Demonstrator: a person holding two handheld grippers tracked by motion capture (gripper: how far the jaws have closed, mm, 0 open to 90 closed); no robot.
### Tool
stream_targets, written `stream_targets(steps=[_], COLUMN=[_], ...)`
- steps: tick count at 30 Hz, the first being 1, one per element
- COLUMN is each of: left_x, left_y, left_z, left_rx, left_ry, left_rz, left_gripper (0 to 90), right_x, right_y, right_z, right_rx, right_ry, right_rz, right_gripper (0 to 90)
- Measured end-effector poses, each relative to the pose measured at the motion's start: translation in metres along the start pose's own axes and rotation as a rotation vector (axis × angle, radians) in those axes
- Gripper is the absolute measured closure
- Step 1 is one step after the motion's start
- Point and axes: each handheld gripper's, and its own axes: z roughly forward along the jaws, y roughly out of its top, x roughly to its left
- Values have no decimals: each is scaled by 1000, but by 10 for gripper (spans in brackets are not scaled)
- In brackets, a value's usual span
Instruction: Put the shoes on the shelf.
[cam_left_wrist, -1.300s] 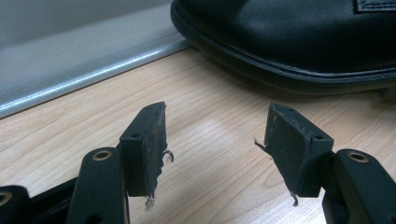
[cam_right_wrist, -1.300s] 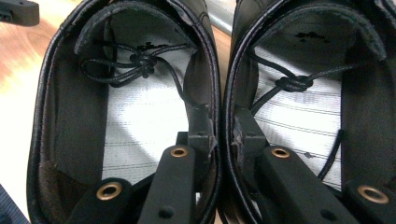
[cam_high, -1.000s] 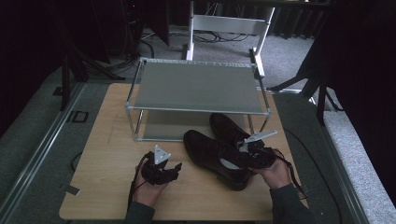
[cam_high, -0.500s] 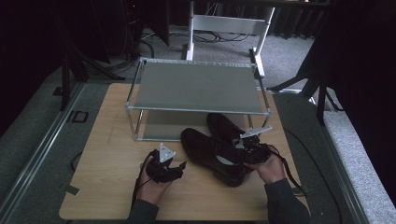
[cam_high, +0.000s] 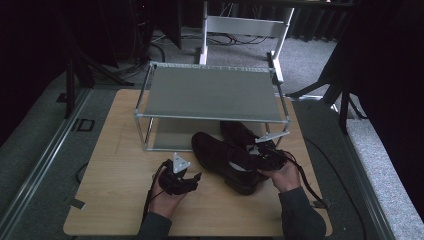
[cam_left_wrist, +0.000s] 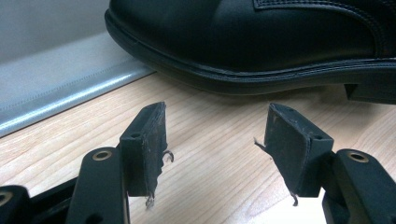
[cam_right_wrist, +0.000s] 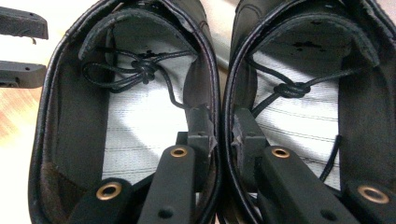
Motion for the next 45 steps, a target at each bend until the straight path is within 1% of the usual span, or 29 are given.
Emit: stream_targets(steps=[4, 5, 9, 12, 15, 17, 18, 21, 25, 28, 31, 33, 34, 39, 43, 45], left_x=[-1, -2, -3, -3, -2, -4, -5, -10, -15, -20, -26, -30, -31, -38, -47, -52], left_y=[2, 2, 5, 9, 14, 19, 20, 25, 31, 34, 35, 36, 36, 34, 33, 32], left_z=[3, 4, 6, 10, 15, 20, 21, 26, 30, 30, 30, 30, 30, 34, 37, 39], left_rx=[-3, -15, -30, -39, -41, -37, -40, -38, -36, -33, -28, -22, -16, 10, 27, 41], left_ry=[-4, 8, 21, 25, 10, 5, 0, -5, -4, -11, -28, -42, -43, -52, -68, -74], left_rz=[6, 7, 2, -4, -14, -6, -8, 5, 15, 23, 28, 33, 42, 46, 61, 68], left_gripper=[425, 445, 520, 606, 694, 749, 809, 889, 900, 900, 900, 900, 900, 900, 900, 900], right_x=[-1, -2, -2, -3, -3, -2, 0, 0, 3, 3, 4, 3, 3, 3, 3, 3], right_y=[1, 2, 3, 5, 6, 8, 9, 12, 16, 19, 20, 22, 23, 27, 28, 29], right_z=[2, 3, 5, 7, 10, 12, 14, 16, 17, 19, 22, 24, 25, 31, 36, 37], right_rx=[0, 2, -4, -12, -18, -20, -26, -30, -45, -54, -64, -64, -67, -74, -95, -111], right_ry=[-6, -6, -11, -13, -21, -36, -55, -68, -91, -87, -100, -103, -105, -117, -125, -133], right_rz=[7, 12, 24, 33, 40, 36, 31, 37, 33, 38, 34, 39, 46, 61, 77, 98], right_gripper=[802, 802, 802, 802, 803, 804, 804, 804, 803, 803, 803, 803, 803, 803, 803, 803])
